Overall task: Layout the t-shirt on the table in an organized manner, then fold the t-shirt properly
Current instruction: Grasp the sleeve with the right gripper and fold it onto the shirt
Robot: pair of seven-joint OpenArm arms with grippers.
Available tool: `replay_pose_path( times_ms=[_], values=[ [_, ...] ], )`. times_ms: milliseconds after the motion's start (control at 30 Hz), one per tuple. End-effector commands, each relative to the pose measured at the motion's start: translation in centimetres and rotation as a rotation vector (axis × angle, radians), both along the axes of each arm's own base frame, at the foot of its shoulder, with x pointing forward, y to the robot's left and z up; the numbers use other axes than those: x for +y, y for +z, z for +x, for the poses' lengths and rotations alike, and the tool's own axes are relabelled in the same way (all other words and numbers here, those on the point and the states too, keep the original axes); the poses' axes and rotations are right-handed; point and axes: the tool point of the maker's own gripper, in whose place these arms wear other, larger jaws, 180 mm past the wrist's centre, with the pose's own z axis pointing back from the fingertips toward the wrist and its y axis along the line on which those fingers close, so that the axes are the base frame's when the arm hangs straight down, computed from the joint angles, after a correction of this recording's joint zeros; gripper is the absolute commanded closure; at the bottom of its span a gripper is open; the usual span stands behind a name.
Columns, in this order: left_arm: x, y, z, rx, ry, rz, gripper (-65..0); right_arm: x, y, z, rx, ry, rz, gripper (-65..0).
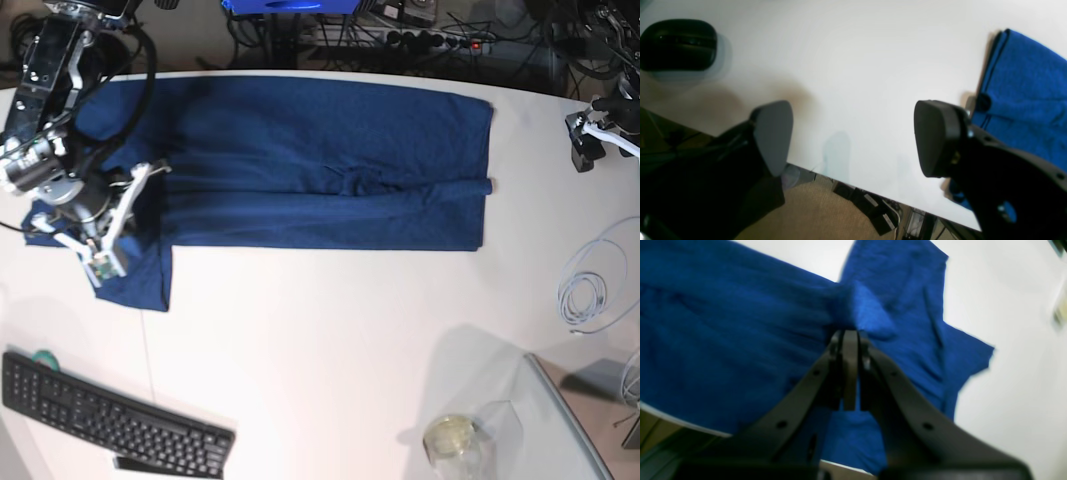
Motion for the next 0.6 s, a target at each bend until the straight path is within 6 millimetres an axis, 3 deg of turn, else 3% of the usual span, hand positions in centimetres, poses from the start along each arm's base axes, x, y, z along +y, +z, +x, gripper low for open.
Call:
replay_pose_path(
  times_ms=[0, 300, 567],
  values=[
    [0.7, 1.3, 0.5, -0.035, -0.005, 0.031, -54.1, 1.1, 1.1, 0.6, -0.052, 0.034, 0.017, 0.0],
    [0.8, 1.2, 0.3, -0.029, -0.004, 0.033, -54.1, 10.3, 1.5, -0.2, -0.070, 0.303, 0.091, 0.0],
    [3.1, 0.6, -1.7, 0.132, -0.003, 0.176, -54.1, 17.6, 2.4, -2.3, -0.081, 0.531, 0.144, 0.0]
  ],
)
